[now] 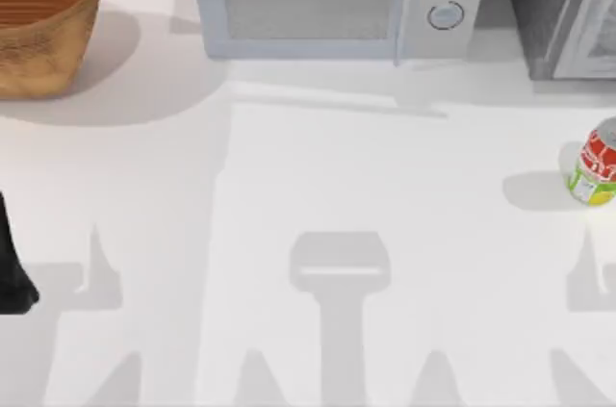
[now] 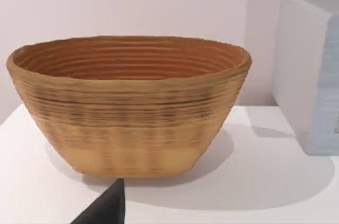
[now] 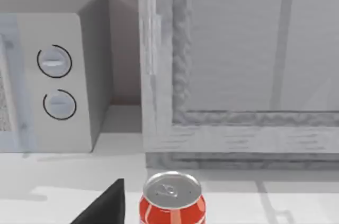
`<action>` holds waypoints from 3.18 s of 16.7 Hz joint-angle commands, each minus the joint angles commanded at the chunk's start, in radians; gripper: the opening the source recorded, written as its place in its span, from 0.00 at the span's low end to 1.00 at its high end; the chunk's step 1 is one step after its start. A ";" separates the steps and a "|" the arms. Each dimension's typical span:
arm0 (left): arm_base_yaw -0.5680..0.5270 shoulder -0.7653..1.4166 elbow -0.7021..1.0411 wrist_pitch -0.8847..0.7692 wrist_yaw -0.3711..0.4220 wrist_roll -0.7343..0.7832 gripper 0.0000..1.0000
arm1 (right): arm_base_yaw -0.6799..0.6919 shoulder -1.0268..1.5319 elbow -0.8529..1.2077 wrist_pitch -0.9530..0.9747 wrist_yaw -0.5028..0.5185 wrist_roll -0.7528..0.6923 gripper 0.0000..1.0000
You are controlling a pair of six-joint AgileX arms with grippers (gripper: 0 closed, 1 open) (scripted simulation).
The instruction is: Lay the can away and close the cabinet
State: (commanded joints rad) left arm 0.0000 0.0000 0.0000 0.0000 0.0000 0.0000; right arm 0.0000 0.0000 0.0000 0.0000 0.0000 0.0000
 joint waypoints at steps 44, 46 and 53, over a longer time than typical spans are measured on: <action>0.000 0.000 0.000 0.000 0.000 0.000 1.00 | 0.138 2.218 0.290 1.731 0.167 0.041 1.00; 0.000 0.000 0.000 0.000 0.000 0.000 1.00 | 0.133 2.222 0.317 1.707 0.163 0.040 1.00; 0.000 0.000 0.000 0.000 0.000 0.000 1.00 | 0.117 2.234 0.414 1.622 0.147 0.037 1.00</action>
State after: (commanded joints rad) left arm 0.0000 0.0000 0.0000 0.0000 0.0000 0.0000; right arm 0.1169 2.2340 0.4141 1.6222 0.1474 0.0372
